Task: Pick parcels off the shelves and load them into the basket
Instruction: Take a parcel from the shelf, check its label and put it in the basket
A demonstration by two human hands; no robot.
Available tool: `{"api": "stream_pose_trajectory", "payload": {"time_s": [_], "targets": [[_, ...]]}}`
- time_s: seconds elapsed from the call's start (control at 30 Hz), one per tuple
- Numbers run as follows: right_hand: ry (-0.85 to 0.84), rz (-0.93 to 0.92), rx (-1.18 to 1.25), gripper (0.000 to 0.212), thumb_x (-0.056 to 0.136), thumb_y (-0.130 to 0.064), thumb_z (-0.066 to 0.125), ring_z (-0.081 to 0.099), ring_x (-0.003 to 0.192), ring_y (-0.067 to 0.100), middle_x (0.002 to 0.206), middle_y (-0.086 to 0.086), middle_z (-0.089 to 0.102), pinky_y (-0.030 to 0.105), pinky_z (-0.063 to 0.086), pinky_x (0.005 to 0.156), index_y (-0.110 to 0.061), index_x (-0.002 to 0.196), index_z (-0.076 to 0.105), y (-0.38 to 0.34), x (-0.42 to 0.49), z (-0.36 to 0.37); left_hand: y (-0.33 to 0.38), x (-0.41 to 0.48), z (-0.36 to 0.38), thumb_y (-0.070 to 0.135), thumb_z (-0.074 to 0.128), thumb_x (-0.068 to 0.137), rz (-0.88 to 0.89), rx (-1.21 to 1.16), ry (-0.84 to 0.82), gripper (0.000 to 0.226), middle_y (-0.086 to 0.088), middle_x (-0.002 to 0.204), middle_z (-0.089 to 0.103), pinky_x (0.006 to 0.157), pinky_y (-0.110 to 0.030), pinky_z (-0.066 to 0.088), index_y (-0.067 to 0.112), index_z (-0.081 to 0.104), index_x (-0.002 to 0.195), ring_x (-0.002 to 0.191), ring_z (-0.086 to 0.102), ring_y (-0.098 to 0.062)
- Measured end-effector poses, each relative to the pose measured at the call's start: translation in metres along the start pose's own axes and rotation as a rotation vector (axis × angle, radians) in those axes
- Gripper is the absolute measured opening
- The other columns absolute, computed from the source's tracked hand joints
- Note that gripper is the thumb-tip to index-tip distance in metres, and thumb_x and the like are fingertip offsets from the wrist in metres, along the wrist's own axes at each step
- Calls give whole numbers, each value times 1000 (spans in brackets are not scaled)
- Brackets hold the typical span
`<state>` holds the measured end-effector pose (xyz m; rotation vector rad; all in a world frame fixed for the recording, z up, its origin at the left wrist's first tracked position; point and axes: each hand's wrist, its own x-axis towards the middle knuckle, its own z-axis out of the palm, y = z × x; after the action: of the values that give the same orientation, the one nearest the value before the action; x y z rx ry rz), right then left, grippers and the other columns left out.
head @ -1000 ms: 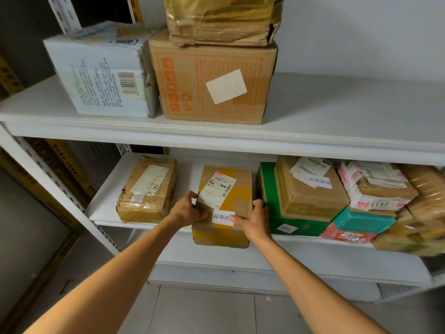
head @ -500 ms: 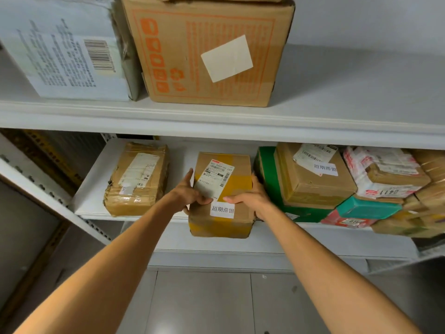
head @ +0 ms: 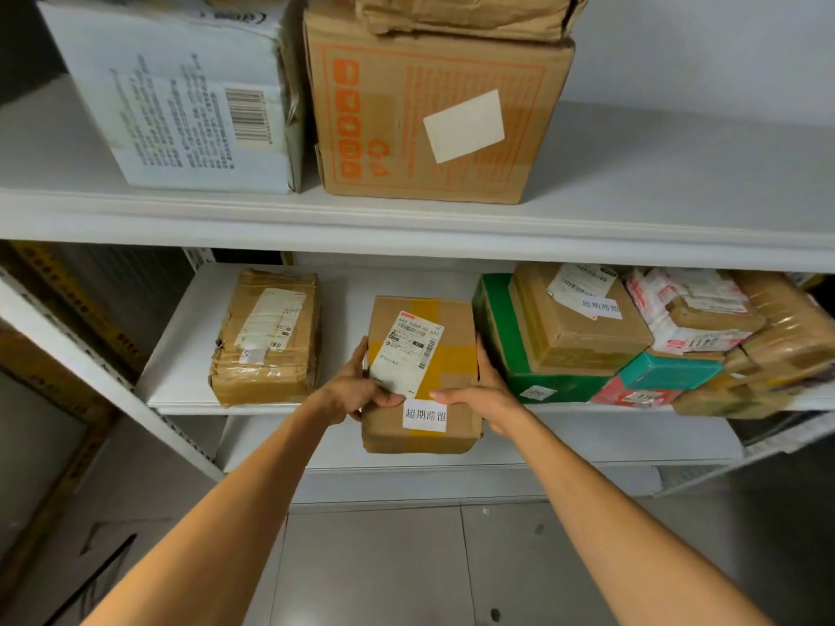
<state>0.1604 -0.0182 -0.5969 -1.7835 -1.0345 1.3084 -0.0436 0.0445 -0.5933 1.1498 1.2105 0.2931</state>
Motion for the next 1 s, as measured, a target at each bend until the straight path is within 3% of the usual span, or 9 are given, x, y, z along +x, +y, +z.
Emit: {"api": "stream_pose_trajectory", "payload": {"time_s": [0.13, 0.2, 0.27, 0.37, 0.43, 0.57, 0.7, 0.8, 1.0], "targets": [[27, -5, 6, 130, 60, 5, 85, 45, 129, 15, 137, 0, 52, 32, 38, 104, -31, 153, 3, 6, -9, 6, -7, -10, 0, -10, 71, 74, 53, 12, -8, 116, 2, 116, 51, 66, -35, 50, 42, -3, 148, 117, 46, -28], [37, 2, 27, 129, 60, 7, 85, 46, 126, 14, 135, -1, 54, 31, 39, 103, -30, 154, 3, 9, -13, 9, -11, -13, 1, -11, 69, 75, 73, 12, -31, 117, -3, 123, 54, 62, -28, 48, 41, -7, 148, 114, 48, -25], [51, -4, 43, 127, 61, 9, 83, 48, 123, 14, 128, -3, 56, 30, 41, 99, -31, 153, 5, 10, -17, 10, -13, -14, 1, -13, 70, 75, 90, -12, -41, 120, -6, 128, 54, 68, -30, 50, 41, -8, 149, 118, 48, -25], [51, -6, 74, 124, 61, 11, 83, 51, 118, 11, 120, -9, 57, 29, 43, 96, -31, 153, 9, 21, -27, 12, -22, -20, 5, -15, 72, 71, 115, -34, -13, 122, -5, 123, 55, 91, -43, 50, 42, -1, 150, 122, 47, -26], [42, -1, 94, 125, 58, 9, 84, 53, 116, 10, 121, -11, 59, 30, 45, 96, -32, 152, 13, 36, -35, 14, -35, -29, 12, -16, 74, 67, 123, -39, 22, 123, -8, 123, 54, 97, -49, 47, 44, 5, 149, 122, 48, -26], [30, 13, 111, 129, 48, 1, 89, 55, 119, 13, 122, -10, 62, 46, 45, 103, -39, 149, 19, 67, -57, 20, -66, -50, 28, -12, 78, 64, 115, -15, 82, 122, -7, 126, 53, 95, -47, 49, 44, 11, 149, 120, 50, -25], [30, 7, 122, 127, 50, 3, 88, 56, 118, 14, 122, -10, 63, 47, 47, 102, -42, 148, 22, 98, -82, 14, -89, -75, 60, -12, 79, 63, 104, -58, 118, 120, -3, 114, 57, 93, -48, 51, 45, 15, 147, 113, 54, -25], [52, 27, 140, 128, 47, -1, 89, 56, 119, 14, 122, -11, 63, 47, 48, 101, -45, 147, 22, 121, -102, -3, -97, -84, 89, -13, 77, 65, 100, -64, 69, 118, 2, 111, 55, 84, -37, 53, 46, 14, 145, 110, 53, -22], [220, 121, 236, 124, 48, 0, 90, 60, 112, 14, 116, -9, 66, 48, 51, 97, -42, 145, 26, 168, -155, -54, -90, -71, 154, 3, 83, 60, 59, 72, -132, 119, -2, 121, 54, 95, -50, 50, 52, 14, 144, 118, 51, -24]]}}
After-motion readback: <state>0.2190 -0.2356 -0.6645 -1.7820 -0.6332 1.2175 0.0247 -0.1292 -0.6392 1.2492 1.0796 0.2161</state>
